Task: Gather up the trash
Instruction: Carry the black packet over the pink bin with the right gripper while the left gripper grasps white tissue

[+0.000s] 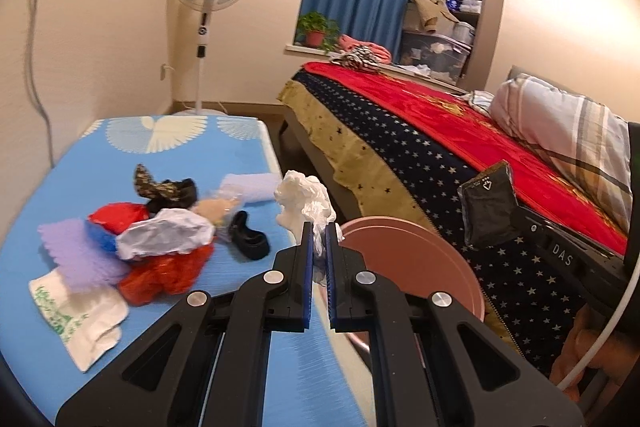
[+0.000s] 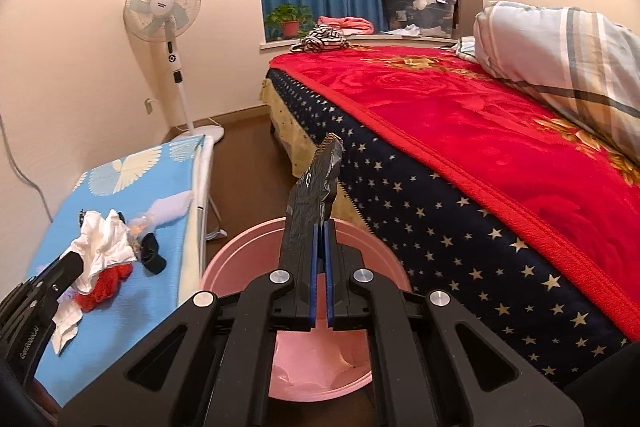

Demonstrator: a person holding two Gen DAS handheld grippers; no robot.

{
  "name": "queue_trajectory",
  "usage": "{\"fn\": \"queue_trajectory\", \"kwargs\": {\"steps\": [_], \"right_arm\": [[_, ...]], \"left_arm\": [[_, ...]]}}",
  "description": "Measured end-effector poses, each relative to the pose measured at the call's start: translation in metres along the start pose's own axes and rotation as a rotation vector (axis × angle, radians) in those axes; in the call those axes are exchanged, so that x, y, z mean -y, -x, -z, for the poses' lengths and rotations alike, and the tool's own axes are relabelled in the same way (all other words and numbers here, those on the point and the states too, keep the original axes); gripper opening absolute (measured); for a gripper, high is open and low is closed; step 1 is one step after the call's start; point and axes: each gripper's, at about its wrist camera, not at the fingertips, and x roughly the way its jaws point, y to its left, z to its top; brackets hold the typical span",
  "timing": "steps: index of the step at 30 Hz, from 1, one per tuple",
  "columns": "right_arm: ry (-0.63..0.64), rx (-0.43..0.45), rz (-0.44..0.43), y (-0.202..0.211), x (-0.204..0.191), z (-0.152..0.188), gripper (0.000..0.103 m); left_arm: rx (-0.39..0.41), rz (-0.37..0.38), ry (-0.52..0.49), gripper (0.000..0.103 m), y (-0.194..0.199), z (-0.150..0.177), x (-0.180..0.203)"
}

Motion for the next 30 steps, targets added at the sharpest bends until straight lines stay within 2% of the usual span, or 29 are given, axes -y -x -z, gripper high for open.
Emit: {"fn": "queue_trajectory", "kwargs": {"steps": [17,25,30], "right_arm": [[-0.035,-0.022,0.066,-0.010,0.022,0.000,0.004],[-0.052,-0.022,0.073,-0.011,0.026,-0.001,0.004],[-0.057,-0.016,0.073,-0.009,0.027,-0.001,0.005]], "left_arm": [[-0.065,0.106,0.014,0.005,-0.040,0.004,0.024],[-0.076,0.132,0.033,0.006,-0.046,0.005,0.028],[-0.085,0.181,0.055,0.006,-0.046,0.006,0.029]]}}
